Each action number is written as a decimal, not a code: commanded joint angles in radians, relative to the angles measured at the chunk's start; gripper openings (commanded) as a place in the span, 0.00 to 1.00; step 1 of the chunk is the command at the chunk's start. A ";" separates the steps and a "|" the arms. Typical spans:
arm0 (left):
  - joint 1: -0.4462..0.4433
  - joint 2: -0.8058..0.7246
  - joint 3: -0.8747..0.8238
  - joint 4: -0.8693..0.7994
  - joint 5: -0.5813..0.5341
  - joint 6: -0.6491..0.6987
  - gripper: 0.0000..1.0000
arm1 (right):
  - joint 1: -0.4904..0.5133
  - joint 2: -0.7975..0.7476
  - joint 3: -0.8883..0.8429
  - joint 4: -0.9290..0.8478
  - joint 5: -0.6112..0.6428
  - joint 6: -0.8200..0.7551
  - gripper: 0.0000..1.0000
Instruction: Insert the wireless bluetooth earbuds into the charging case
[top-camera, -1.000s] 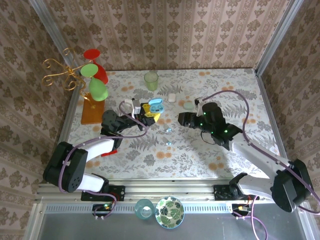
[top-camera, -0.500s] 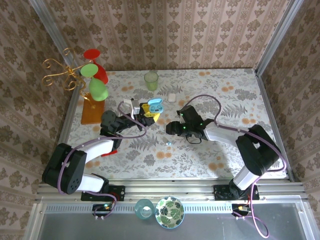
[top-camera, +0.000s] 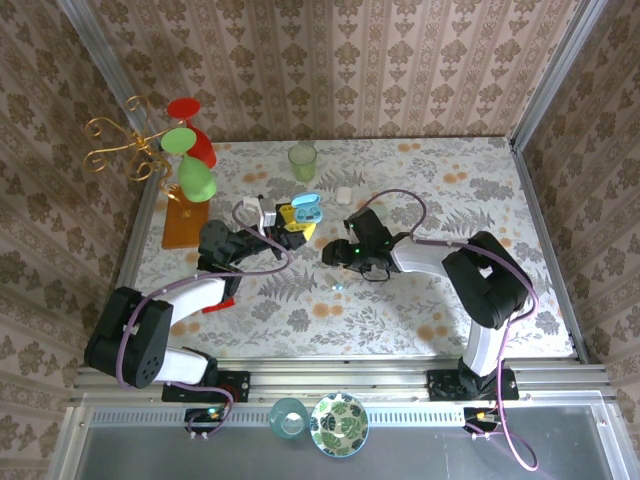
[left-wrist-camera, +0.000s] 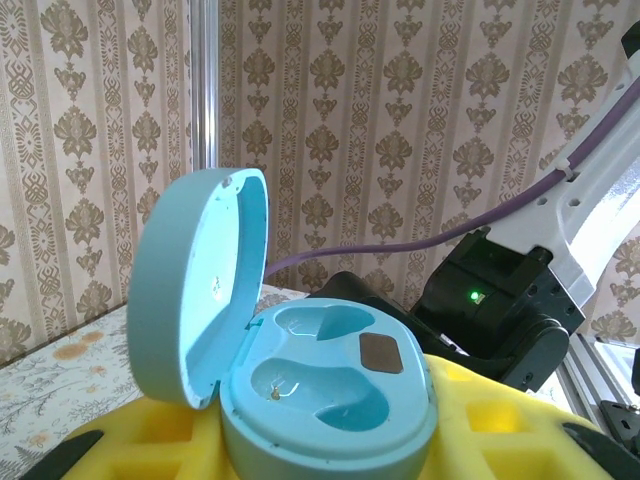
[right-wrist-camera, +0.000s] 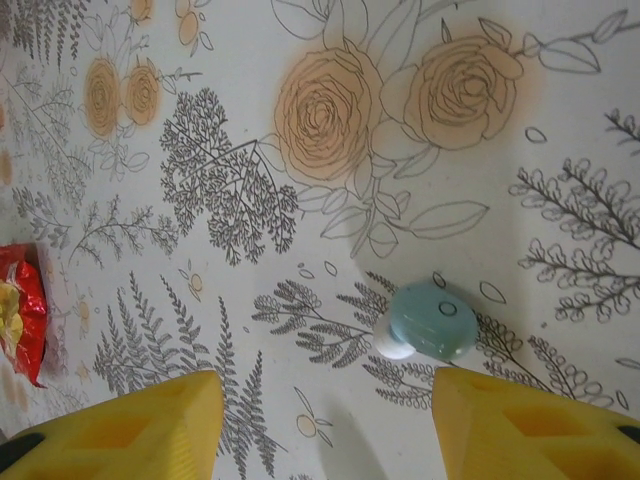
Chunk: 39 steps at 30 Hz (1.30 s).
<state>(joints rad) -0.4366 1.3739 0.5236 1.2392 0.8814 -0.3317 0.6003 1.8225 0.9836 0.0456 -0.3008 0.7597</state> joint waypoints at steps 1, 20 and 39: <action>0.006 -0.024 -0.012 0.035 0.000 0.021 0.26 | -0.006 0.029 0.041 -0.019 -0.009 -0.015 0.58; 0.019 -0.035 -0.025 0.036 -0.010 0.019 0.26 | -0.030 0.110 0.144 -0.108 0.016 -0.097 0.50; 0.082 -0.092 -0.065 -0.001 -0.201 0.036 0.26 | 0.008 0.091 0.256 -0.305 0.233 -0.310 0.48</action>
<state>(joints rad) -0.3698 1.3117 0.4656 1.2350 0.7311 -0.3195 0.5865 1.9793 1.2297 -0.1627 -0.1925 0.5297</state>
